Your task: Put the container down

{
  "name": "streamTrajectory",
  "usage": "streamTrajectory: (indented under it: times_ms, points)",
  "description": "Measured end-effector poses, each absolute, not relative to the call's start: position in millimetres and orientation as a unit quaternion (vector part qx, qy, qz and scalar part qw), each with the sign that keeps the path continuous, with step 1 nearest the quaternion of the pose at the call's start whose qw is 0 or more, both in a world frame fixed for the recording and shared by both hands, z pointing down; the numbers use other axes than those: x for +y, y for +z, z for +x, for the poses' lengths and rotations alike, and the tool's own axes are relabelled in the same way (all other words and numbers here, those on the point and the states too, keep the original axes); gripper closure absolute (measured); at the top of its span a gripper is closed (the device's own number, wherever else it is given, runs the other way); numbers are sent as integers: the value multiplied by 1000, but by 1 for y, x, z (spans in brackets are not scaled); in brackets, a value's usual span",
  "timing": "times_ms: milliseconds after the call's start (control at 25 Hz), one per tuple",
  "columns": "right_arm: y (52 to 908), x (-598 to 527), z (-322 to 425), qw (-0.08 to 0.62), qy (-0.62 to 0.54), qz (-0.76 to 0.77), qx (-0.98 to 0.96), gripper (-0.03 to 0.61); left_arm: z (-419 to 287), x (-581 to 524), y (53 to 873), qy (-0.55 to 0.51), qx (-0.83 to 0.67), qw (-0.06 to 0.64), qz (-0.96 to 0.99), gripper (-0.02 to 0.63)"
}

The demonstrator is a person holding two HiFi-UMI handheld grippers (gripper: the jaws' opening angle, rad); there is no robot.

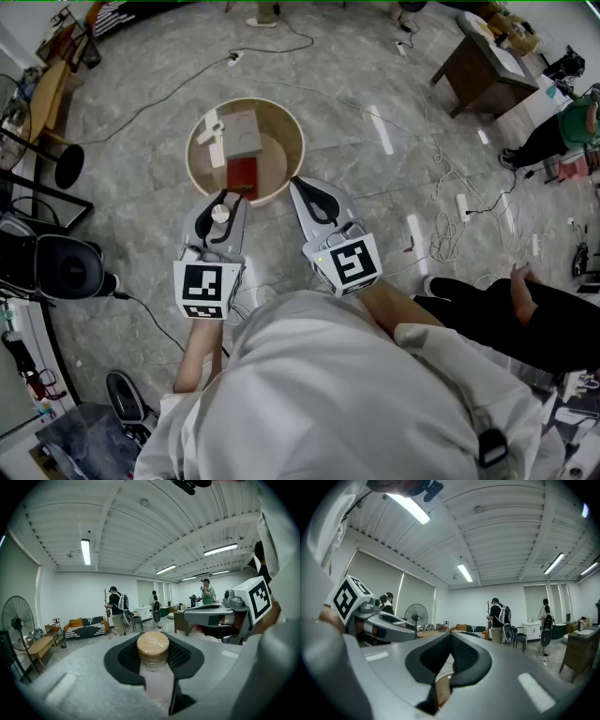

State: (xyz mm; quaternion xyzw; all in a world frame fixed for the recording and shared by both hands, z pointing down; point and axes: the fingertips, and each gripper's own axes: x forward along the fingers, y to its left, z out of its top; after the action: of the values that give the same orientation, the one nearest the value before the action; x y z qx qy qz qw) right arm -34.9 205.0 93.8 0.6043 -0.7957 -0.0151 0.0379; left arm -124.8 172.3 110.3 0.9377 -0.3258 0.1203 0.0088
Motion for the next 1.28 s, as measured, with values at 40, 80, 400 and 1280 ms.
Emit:
streamTrajectory:
  times_ms: [40, 80, 400, 1280]
  points:
    - [93, 204, -32, 38, -15, 605, -795, 578, -123, 171, 110, 121, -327, 5, 937, 502]
    - [93, 204, -30, 38, -16, 605, -795, 578, -121, 170, 111, 121, -327, 3, 937, 502]
    - [92, 201, -24, 40, -18, 604, -796, 578, -112, 168, 111, 125, -323, 11, 938, 502]
    - [113, 210, 29, 33, -8, 588, -808, 577, -66, 179, 137, 149, -341, 23, 928, 502]
